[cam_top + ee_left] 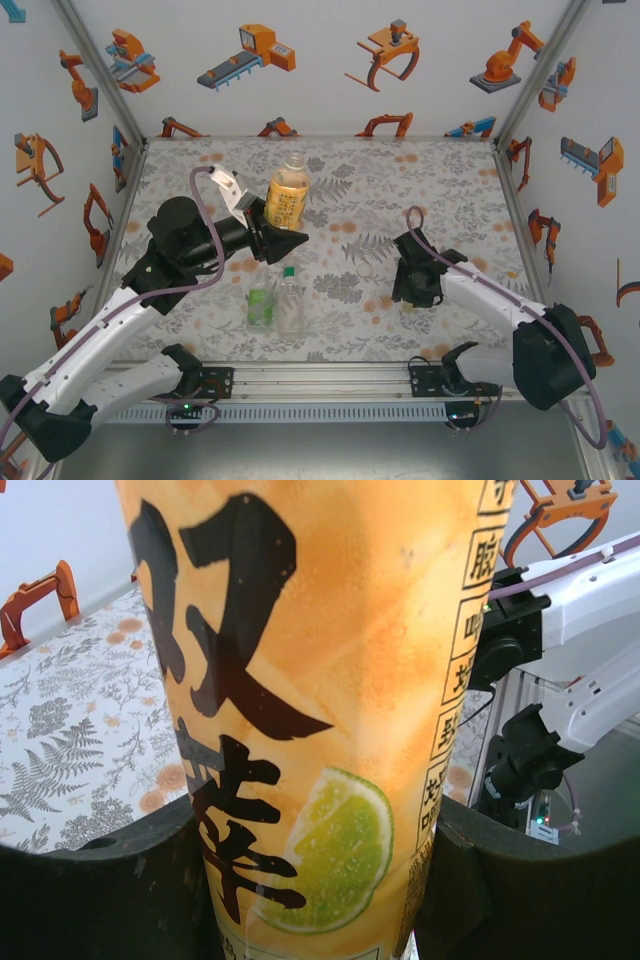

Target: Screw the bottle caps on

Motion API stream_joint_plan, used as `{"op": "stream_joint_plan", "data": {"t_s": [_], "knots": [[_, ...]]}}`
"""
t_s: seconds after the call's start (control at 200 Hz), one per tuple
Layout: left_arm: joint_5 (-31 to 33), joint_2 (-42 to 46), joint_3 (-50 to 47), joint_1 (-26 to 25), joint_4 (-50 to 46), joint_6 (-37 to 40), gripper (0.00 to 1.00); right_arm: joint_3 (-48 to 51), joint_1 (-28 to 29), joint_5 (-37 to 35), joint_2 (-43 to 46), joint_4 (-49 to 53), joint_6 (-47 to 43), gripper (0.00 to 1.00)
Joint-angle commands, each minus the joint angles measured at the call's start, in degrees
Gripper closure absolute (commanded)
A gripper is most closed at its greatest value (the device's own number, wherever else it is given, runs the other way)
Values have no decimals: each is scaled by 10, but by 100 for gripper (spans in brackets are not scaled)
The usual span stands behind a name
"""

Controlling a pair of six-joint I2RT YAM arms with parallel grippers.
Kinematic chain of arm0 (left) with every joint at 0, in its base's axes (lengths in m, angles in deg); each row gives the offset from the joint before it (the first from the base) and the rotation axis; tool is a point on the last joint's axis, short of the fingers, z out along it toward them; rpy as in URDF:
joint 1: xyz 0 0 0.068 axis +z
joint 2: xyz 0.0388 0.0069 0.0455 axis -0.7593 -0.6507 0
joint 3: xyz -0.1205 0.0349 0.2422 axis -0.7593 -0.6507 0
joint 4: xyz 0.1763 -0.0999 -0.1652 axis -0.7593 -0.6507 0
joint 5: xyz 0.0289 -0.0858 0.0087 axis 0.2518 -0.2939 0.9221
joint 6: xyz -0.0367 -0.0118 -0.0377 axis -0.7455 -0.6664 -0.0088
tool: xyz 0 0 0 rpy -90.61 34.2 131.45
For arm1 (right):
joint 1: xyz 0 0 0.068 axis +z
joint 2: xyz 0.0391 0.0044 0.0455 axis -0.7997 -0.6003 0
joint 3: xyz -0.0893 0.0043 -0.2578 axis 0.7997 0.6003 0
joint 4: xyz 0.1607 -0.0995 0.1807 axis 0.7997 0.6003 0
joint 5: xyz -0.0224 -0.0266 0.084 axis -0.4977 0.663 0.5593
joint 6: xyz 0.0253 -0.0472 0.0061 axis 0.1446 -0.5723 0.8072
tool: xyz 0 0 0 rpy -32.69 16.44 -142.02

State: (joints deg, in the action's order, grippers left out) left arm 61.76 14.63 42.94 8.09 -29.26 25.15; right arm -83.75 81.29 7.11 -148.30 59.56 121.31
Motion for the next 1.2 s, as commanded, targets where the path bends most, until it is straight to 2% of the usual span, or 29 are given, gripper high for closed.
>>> {"op": "stream_joint_plan", "data": {"t_s": [0.0, 0.486, 1.197], "knots": [[0, 0, 0, 0, 25, -9, 100, -1, -5, -10, 3, 11, -5, 52], [0, -1, 0, 0, 25, -9, 100, 7, -8, -11, -7, 8, -3, 48], [4, -4, -3, -1, 25, -8, 100, 14, -8, 2, -26, -8, -3, 48]]}}
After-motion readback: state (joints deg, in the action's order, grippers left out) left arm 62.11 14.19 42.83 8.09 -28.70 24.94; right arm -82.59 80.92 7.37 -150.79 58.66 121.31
